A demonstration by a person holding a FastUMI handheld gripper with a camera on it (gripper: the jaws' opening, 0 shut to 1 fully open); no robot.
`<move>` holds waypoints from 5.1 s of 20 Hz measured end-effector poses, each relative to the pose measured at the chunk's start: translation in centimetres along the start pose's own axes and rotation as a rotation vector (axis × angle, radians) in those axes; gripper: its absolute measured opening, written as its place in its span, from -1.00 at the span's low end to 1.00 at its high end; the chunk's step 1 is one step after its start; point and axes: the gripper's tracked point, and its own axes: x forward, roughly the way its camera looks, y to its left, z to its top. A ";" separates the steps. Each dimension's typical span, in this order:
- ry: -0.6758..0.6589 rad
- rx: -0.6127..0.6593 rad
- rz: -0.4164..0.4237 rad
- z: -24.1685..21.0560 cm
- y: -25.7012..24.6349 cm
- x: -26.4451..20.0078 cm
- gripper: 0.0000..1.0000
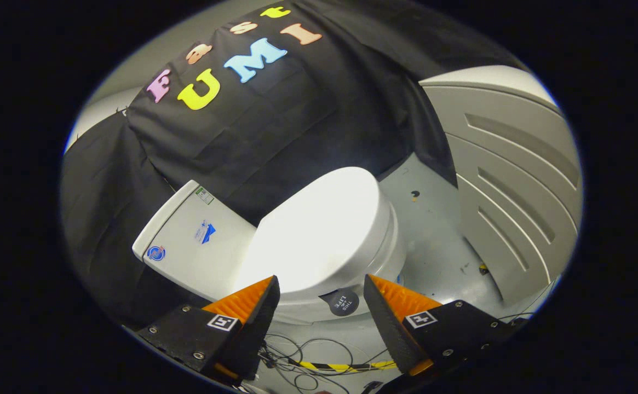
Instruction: Open the toilet lid.
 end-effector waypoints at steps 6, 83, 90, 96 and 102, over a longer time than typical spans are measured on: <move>0.127 0.103 0.019 -3.8 -2.4 2.4 0.90; -0.024 -0.172 -0.133 1.9 9.8 0.9 -1.00; -0.081 -0.284 -0.170 2.9 13.2 0.1 -1.00; -0.140 -0.391 -0.200 3.2 15.9 -0.3 -1.00; -0.177 -0.471 -0.211 3.6 18.6 -0.3 -1.00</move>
